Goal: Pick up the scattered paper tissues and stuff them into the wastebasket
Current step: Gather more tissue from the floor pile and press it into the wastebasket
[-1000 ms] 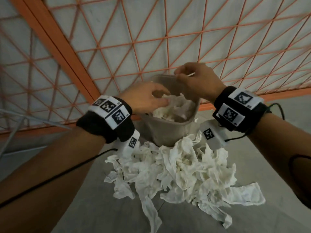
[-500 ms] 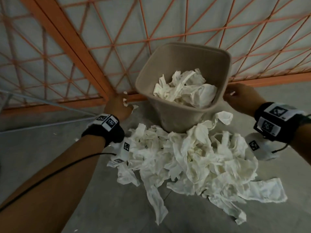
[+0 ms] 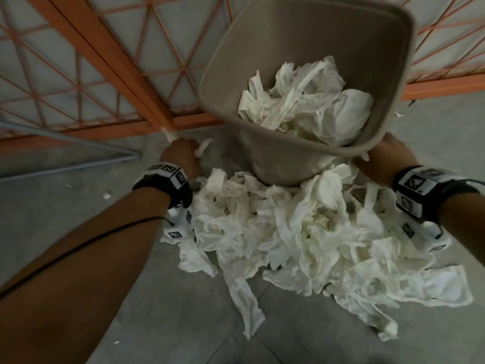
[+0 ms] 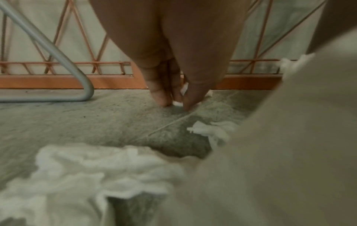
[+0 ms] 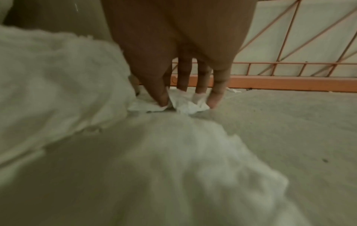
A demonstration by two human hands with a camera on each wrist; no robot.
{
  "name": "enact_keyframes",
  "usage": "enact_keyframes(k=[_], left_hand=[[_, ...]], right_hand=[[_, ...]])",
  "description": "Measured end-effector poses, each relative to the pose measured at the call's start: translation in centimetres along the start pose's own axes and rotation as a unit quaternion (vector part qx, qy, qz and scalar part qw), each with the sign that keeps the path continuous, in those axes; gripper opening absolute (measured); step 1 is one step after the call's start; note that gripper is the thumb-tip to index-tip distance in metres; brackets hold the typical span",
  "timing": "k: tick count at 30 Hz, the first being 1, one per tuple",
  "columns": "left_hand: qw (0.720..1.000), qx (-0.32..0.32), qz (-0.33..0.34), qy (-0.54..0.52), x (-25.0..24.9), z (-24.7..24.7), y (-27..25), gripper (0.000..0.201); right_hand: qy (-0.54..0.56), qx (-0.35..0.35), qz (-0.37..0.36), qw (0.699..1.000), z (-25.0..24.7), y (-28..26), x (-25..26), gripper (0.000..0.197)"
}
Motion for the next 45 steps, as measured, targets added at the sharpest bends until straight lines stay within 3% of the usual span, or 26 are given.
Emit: enact_keyframes(k=[3, 5, 10, 13, 15, 17, 18, 21, 24, 28, 32, 34, 36, 39, 45], left_hand=[[0.998, -0.003, -0.026, -0.059, 0.9, -0.4, -0.6, 0.029], [0.992, -0.029, -0.038, -0.113, 1.0, -1.7, -1.5, 0.026], [0.962, -0.117, -0.051, -0.243, 1.1, -6.0, -6.3, 0.035], [0.969, -0.083, -0.024, -0.231, 0.2, -4.9, -8.4, 0.044], [0.984, -0.033, -0.003, -0.174, -0.7, -3.0, -9.6, 0.042], [0.991, 0.020, 0.016, -0.130, -1.8, -0.8, -11.0, 0.036], [0.991, 0.027, 0.028, -0.128, -2.3, 0.1, -11.7, 0.034], [0.984, 0.000, 0.057, -0.170, -3.1, 0.7, -13.5, 0.019], [0.973, -0.030, 0.059, -0.219, -3.0, -0.2, -16.7, 0.011], [0.952, -0.066, 0.009, -0.297, -2.9, -2.0, -18.7, 0.007], [0.949, -0.094, 0.025, -0.301, -3.8, -2.9, -19.0, 0.023], [0.966, -0.048, 0.055, -0.247, -5.0, -1.1, -19.0, 0.046], [0.979, 0.013, 0.075, -0.188, -6.2, 1.5, -19.2, 0.056], [0.984, 0.005, 0.106, -0.140, -7.2, 3.3, -20.1, 0.038], [0.951, -0.079, 0.038, -0.296, -5.5, -0.5, -20.4, 0.024]], right_hand=[[0.034, -0.024, -0.011, 0.999, -0.5, -0.8, 0.1, 0.024], [0.073, -0.013, -0.001, 0.997, -0.5, -1.2, -0.2, 0.031], [0.194, -0.032, 0.102, 0.975, -1.4, -2.8, -1.0, 0.030], [0.312, -0.053, 0.140, 0.938, -2.5, -4.0, -1.1, 0.034], [0.345, -0.016, 0.148, 0.927, -2.5, -4.9, -0.5, 0.028], [0.327, 0.051, 0.142, 0.933, -2.0, -6.2, 0.8, 0.022], [0.307, 0.084, 0.137, 0.938, -1.6, -6.9, 1.6, 0.031], [0.255, 0.135, 0.120, 0.950, -0.1, -9.2, 4.4, 0.050], [0.195, 0.101, 0.091, 0.971, 0.5, -12.8, 6.5, 0.057], [0.192, 0.075, 0.076, 0.976, 1.5, -13.1, 7.2, 0.034], [0.237, 0.043, 0.066, 0.968, 0.1, -11.9, 8.4, 0.031], [0.245, 0.031, 0.047, 0.968, -0.7, -11.5, 9.1, 0.026], [0.256, 0.016, 0.023, 0.966, -1.3, -11.5, 9.7, 0.019], [0.264, 0.003, -0.007, 0.964, -1.5, -12.4, 10.7, 0.005], [0.303, 0.052, 0.036, 0.951, -2.0, -13.3, 11.0, 0.029]])
Point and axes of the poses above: each hand's wrist, its own y-axis towards the middle knuckle, its own z-axis out of the palm, x = y × z, the point moved 7 cm from there along y, towards the middle knuckle, and after that the axes turned 15 degrees about y, right-handed, at the moved point
